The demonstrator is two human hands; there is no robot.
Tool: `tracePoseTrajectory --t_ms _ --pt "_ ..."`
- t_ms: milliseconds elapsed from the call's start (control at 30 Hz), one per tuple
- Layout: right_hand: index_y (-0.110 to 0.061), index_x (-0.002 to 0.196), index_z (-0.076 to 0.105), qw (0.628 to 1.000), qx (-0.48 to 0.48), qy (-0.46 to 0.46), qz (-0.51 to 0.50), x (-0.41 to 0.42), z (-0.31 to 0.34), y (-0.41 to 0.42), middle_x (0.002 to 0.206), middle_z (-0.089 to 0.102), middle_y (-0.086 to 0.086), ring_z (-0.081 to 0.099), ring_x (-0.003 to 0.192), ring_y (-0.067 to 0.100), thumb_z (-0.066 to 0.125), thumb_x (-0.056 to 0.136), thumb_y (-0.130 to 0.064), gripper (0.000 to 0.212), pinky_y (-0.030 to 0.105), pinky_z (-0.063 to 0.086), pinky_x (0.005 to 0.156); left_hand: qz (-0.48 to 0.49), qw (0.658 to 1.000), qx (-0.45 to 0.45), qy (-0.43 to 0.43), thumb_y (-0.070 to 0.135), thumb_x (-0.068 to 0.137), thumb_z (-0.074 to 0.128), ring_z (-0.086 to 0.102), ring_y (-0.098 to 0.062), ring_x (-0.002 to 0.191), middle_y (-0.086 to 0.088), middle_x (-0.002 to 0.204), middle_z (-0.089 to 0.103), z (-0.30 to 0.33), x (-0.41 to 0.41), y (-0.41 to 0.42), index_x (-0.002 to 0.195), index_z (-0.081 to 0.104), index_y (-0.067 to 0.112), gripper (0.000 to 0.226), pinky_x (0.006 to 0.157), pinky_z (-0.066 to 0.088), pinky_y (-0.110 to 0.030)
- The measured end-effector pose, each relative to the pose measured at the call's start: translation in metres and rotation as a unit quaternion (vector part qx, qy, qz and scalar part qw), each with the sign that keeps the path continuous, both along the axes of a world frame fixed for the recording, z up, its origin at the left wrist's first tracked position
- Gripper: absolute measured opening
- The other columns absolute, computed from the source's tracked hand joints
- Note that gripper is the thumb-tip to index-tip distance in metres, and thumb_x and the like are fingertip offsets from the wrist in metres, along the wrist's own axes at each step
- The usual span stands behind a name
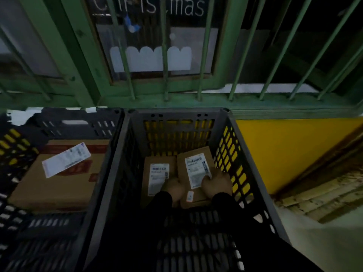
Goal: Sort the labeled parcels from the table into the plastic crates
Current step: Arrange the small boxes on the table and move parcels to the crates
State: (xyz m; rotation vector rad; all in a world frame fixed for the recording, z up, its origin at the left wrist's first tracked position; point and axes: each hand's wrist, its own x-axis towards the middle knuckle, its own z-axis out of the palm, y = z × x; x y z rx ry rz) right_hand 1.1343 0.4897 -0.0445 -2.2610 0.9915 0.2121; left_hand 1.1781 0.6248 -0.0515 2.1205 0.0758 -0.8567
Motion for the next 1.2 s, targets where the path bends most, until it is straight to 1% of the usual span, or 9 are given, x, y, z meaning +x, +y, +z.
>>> tracePoseTrajectory --t_ms 333,467,533,633,733,800,900,1067,1200 --pt "-0.021 0.157 0.016 0.995 -0.035 0.029 0.087 0.002 -0.047 0.001 0.16 0.018 0.013 0.028 0.143 0.036 0.046 0.097 -0.033 0.068 0.038 0.032 0.114 -0.099 0.993 0.026 -0.067 0.022 0.092 0.055 0.058 -0.024 0.11 -0.003 0.121 0.064 -0.035 0.002 -0.003 0.115 0.063 0.021 0.025 0.092 0.044 -0.029" --pt "-0.025 0.157 0.017 0.981 -0.047 0.089 0.165 -0.011 -0.059 0.004 0.163 0.006 0.01 0.016 0.148 0.035 0.051 0.093 -0.05 0.076 0.04 0.026 0.118 -0.314 0.912 0.191 -0.181 0.045 0.087 0.058 0.037 -0.035 0.132 -0.008 0.142 0.043 -0.052 -0.006 0.004 0.138 0.044 0.029 0.055 0.108 0.036 -0.045" --pt "-0.025 0.156 0.02 0.971 -0.062 0.124 0.197 -0.017 -0.064 0.008 0.163 0.007 0.013 0.015 0.148 0.038 0.036 0.088 -0.063 0.079 0.045 0.026 0.118 -0.368 0.872 0.245 -0.211 0.046 0.086 0.06 0.019 -0.038 0.142 -0.01 0.153 0.027 -0.061 -0.011 0.008 0.146 0.032 0.029 0.068 0.113 0.027 -0.05" --pt "-0.014 0.144 0.045 0.969 -0.091 0.117 0.2 -0.018 -0.066 0.01 0.146 0.041 0.031 0.044 0.13 0.053 0.009 0.081 -0.073 0.093 0.066 0.044 0.097 -0.37 0.853 0.264 -0.256 0.04 0.091 0.053 0.014 -0.036 0.144 -0.011 0.155 0.022 -0.072 -0.017 0.01 0.149 0.026 0.025 0.066 0.114 0.024 -0.049" --pt "-0.022 0.158 0.013 0.958 -0.068 0.143 0.239 -0.018 -0.071 0.004 0.163 0.003 0.023 0.007 0.149 0.045 -0.011 0.05 -0.084 0.127 0.056 0.02 0.118 -0.353 0.852 0.273 -0.274 0.035 0.095 0.047 0.018 -0.035 0.142 -0.01 0.152 0.028 -0.069 -0.017 0.004 0.149 0.027 0.022 0.059 0.113 0.021 -0.047" --pt "-0.03 0.158 0.002 0.964 -0.044 0.147 0.218 -0.02 -0.061 0.003 0.164 -0.012 0.013 -0.008 0.151 0.036 -0.004 0.061 -0.08 0.11 0.047 0.009 0.122 -0.351 0.85 0.282 -0.273 0.035 0.096 0.046 0.017 -0.034 0.143 -0.01 0.152 0.03 -0.066 -0.018 0.001 0.149 0.027 0.02 0.058 0.113 0.02 -0.047" --pt "-0.024 0.158 0.003 0.967 -0.05 0.139 0.209 -0.017 -0.05 0.006 0.165 -0.009 0.013 -0.005 0.151 0.035 0.03 0.097 -0.06 0.075 0.043 0.009 0.123 -0.348 0.852 0.292 -0.26 0.037 0.097 0.046 0.015 -0.033 0.144 -0.009 0.153 0.028 -0.059 -0.019 0.002 0.151 0.026 0.022 0.06 0.115 0.017 -0.047" --pt "-0.013 0.154 0.025 0.981 -0.017 0.08 0.176 -0.012 -0.023 0.006 0.162 0.013 0.016 0.02 0.148 0.034 0.046 0.099 -0.039 0.064 0.035 0.026 0.118 -0.321 0.866 0.29 -0.252 0.042 0.094 0.05 0.028 -0.033 0.139 -0.007 0.15 0.035 -0.018 -0.02 0.008 0.147 0.035 0.028 0.057 0.112 0.025 -0.044" --pt "-0.012 0.154 0.025 0.982 0.021 0.045 0.18 -0.009 0.018 0.011 0.158 0.024 0.018 0.03 0.143 0.036 0.042 0.1 -0.037 0.061 0.037 0.032 0.114 -0.273 0.886 0.263 -0.266 0.037 0.094 0.051 0.044 -0.033 0.125 -0.01 0.139 0.047 0.035 -0.017 0.018 0.136 0.047 0.019 0.046 0.102 0.04 -0.038"
